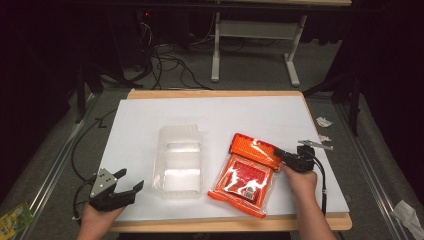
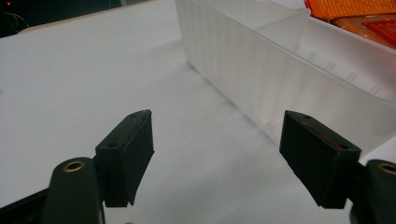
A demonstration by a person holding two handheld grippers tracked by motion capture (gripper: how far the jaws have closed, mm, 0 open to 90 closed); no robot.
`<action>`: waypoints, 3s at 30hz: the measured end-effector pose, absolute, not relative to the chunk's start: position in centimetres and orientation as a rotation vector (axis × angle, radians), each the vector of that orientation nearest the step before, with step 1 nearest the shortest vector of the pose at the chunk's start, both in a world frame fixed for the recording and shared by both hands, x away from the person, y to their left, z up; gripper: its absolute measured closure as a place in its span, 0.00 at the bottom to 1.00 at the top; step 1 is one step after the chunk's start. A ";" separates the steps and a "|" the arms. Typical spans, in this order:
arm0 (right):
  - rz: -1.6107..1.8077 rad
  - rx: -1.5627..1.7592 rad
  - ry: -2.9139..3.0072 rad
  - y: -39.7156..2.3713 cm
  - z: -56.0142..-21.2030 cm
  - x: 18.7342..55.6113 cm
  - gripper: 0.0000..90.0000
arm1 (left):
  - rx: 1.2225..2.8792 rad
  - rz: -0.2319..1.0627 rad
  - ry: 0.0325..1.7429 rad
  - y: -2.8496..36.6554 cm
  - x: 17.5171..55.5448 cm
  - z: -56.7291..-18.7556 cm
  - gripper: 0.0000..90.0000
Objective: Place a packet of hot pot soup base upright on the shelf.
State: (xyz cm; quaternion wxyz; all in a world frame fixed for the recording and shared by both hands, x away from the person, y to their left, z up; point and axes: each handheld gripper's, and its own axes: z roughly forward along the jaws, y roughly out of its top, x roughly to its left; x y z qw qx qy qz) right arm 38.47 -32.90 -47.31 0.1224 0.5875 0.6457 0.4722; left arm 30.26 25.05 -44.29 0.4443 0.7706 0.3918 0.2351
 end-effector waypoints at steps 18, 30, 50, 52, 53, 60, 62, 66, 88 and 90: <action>1.490 1.393 1.774 -30.4 -40.8 34.5 1.00 | 1.908 0.587 0.971 25.1 30.3 -44.3 0.30; 1.570 1.196 1.734 -27.6 -36.6 31.7 1.00 | 1.897 0.593 0.971 25.3 30.2 -44.2 0.30; 1.650 0.871 1.676 -24.0 -31.5 27.9 1.00 | 1.885 0.600 0.973 25.1 30.2 -44.1 0.30; 1.646 0.869 1.682 -23.9 -31.4 27.8 1.00 | 1.868 0.597 0.980 25.2 30.1 -44.0 0.30; 1.649 0.857 1.675 -23.9 -31.4 27.7 1.00 | 1.864 0.594 0.983 25.3 30.1 -43.9 0.30; 1.677 0.822 1.659 -23.9 -30.6 26.9 1.00 | 1.779 0.573 0.988 25.3 29.8 -43.0 0.30; 1.693 0.806 1.654 -23.9 -30.4 26.7 1.00 | 1.766 0.585 0.970 25.1 29.6 -42.5 0.30; 1.712 0.795 1.659 -23.8 -30.3 26.4 1.00 | 1.746 0.591 0.948 24.3 29.4 -41.6 0.30; 1.694 0.849 1.697 -24.1 -32.0 27.5 1.00 | 1.768 0.420 0.787 14.0 34.5 -35.9 0.26; 1.695 0.849 1.697 -24.2 -32.1 27.5 1.00 | 1.771 0.396 0.782 12.9 35.2 -36.0 0.26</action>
